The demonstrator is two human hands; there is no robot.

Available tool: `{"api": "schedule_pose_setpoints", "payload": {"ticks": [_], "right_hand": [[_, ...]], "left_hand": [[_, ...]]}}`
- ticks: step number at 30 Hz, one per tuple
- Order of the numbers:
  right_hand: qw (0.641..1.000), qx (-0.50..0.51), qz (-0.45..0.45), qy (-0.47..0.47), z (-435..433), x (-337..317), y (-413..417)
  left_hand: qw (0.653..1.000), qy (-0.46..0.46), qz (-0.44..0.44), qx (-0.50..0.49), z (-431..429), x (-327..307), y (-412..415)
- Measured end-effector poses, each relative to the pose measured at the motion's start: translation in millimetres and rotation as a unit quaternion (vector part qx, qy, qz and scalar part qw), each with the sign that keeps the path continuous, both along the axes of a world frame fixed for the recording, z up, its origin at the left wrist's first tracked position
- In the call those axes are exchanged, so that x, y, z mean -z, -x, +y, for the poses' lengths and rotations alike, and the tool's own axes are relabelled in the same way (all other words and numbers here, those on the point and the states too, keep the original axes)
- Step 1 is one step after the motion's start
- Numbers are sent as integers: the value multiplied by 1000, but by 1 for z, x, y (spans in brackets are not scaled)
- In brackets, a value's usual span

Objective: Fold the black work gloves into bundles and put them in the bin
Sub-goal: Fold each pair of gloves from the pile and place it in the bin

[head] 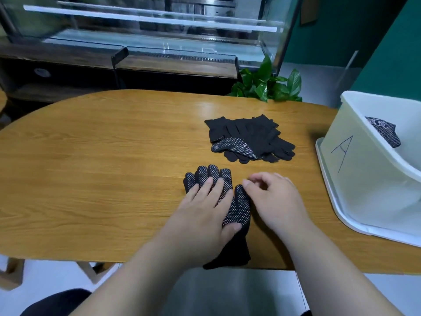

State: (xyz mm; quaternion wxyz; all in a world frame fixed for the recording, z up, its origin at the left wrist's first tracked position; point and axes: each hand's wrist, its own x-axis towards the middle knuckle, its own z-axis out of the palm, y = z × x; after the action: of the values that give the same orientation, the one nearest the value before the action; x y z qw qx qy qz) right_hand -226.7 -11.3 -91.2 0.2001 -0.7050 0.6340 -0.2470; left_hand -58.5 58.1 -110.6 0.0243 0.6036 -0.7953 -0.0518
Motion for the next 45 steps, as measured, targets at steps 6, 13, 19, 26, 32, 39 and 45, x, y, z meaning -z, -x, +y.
{"api": "schedule_pose_setpoints", "payload": {"ticks": [6,13,19,26,32,39,45], "right_hand": [[997,-21,65,-22,-8,-6,-5],[998,-31,43,-32,-9,-12,5],[985,-44,152,-67,-7,-16,4],[984,-80,129,-95,-1,-20,-2],[994,-59,2,-90,2,-24,-3],[991,-18,-97,-90,-3,-17,-2],[985,35,-164,-27,-2,-12,-2]], "left_hand": [[1000,-7,-18,18,-1,3,-1],[999,-20,-43,25,-2,-3,-2],[1000,16,-12,16,-1,11,-2],[993,78,58,-62,-9,3,5],[996,50,8,-68,-10,12,6],[997,32,-15,-70,-10,10,7],[997,9,-42,-60,-9,5,9]]}}
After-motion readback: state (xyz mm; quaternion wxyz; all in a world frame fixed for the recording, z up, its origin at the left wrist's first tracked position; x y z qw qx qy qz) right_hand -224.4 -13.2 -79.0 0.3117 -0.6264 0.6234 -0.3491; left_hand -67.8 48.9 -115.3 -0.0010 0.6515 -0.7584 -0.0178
